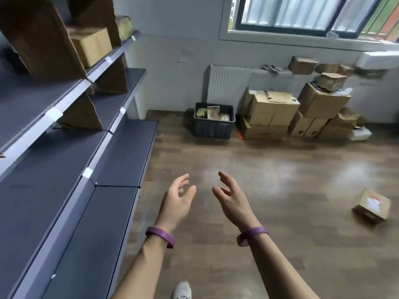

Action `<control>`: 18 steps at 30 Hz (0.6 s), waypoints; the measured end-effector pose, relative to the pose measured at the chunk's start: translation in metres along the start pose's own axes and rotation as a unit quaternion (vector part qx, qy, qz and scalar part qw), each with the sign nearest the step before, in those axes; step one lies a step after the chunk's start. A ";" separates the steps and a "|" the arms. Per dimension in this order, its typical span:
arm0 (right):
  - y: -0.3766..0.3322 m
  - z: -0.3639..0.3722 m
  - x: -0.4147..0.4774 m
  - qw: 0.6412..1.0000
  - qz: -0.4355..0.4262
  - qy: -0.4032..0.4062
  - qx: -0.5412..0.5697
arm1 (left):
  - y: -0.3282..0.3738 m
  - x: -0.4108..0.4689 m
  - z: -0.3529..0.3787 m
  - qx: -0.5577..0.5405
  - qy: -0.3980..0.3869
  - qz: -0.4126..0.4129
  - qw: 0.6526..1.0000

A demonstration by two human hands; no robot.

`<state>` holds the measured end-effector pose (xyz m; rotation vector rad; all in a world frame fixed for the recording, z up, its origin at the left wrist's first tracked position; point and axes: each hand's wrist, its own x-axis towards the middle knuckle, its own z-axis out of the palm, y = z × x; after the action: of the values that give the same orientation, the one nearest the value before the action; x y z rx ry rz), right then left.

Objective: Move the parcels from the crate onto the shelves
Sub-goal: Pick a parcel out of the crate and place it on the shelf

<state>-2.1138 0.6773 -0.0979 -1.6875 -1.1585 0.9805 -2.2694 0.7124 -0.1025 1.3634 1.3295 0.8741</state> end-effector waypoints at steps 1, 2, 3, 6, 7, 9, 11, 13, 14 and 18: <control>-0.006 0.001 0.019 1.000 -0.005 0.005 0.000 | 0.005 0.022 0.000 0.000 -0.010 0.002 1.000; -0.011 0.001 0.038 1.000 -0.006 0.012 0.000 | 0.010 0.042 0.001 0.002 -0.022 0.003 1.000; -0.014 0.001 0.056 1.000 -0.004 0.020 -0.001 | 0.014 0.060 0.003 0.006 -0.034 0.002 0.999; -0.020 -0.001 0.103 0.999 0.004 0.032 0.004 | 0.023 0.107 0.009 0.017 -0.058 0.003 0.998; -0.021 -0.003 0.119 0.999 0.008 0.036 0.006 | 0.027 0.124 0.011 0.022 -0.063 0.001 0.998; -0.024 -0.008 0.154 0.999 0.013 0.046 0.009 | 0.034 0.161 0.016 0.033 -0.069 -0.002 0.997; -0.027 -0.014 0.192 0.998 0.013 0.054 0.011 | 0.042 0.202 0.020 0.049 -0.067 0.007 0.997; -0.027 -0.022 0.234 0.998 0.006 0.057 0.014 | 0.053 0.245 0.027 0.062 -0.056 0.018 0.996; -0.027 -0.025 0.257 0.998 0.003 0.058 0.016 | 0.059 0.267 0.031 0.064 -0.048 0.023 0.996; -0.027 -0.035 0.360 0.998 -0.006 0.049 0.026 | 0.079 0.352 0.047 0.068 -0.025 0.029 0.997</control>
<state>-1.9943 1.0192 -0.1098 -1.6669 -1.0691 0.9018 -2.1567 1.0581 -0.0875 1.5262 1.3368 0.7949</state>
